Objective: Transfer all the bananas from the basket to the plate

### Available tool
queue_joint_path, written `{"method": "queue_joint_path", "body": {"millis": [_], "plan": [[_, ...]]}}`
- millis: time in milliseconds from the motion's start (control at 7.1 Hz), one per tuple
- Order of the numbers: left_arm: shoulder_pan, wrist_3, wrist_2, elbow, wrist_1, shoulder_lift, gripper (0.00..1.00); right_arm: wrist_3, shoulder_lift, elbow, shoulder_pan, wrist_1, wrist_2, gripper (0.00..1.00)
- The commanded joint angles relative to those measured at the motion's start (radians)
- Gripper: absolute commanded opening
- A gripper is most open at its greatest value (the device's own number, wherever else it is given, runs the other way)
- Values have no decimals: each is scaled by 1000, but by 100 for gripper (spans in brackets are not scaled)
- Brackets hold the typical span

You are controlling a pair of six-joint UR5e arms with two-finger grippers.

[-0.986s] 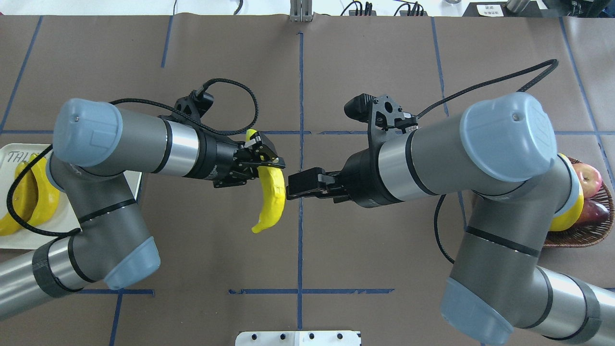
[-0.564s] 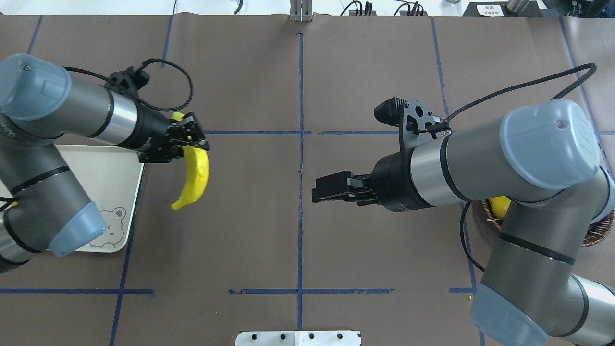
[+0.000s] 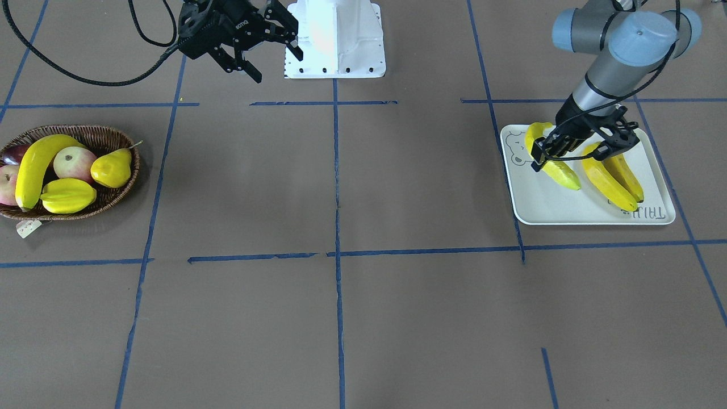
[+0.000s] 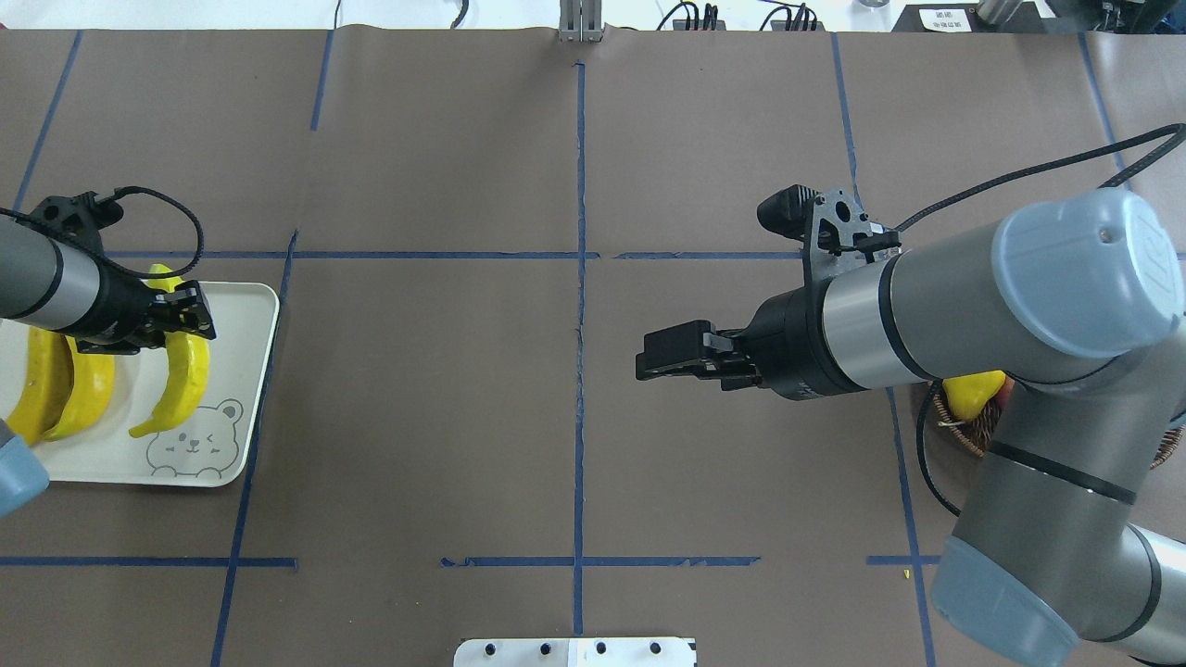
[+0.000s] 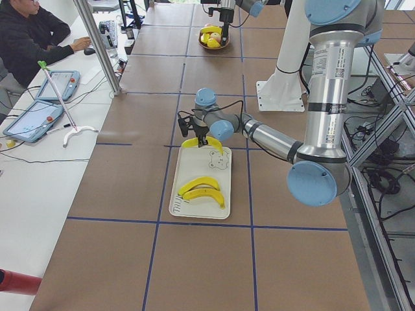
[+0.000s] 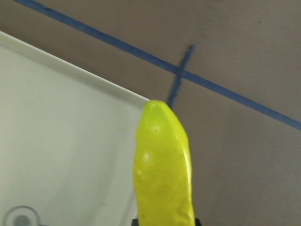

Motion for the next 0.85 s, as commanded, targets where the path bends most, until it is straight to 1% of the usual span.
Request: {"method": "queue_joint_path", "body": {"millis": [0, 141, 282, 423, 564, 704], "plan": [[-4, 13, 33, 44, 0, 33, 0, 3, -10, 0, 6, 0, -1, 100], [3, 14, 67, 70, 0, 30, 0, 6, -11, 0, 6, -2, -1, 100], [3, 14, 66, 79, 0, 25, 5, 9, -11, 0, 7, -3, 1, 100], [3, 51, 66, 81, -1, 28, 85, 9, -13, 1, 13, -5, 1, 100], [3, 69, 72, 84, -3, 27, 100, 9, -36, 3, 32, -6, 10, 100], [1, 73, 69, 70, -3, 27, 100, 9, -68, 12, 47, -8, 16, 100]]}}
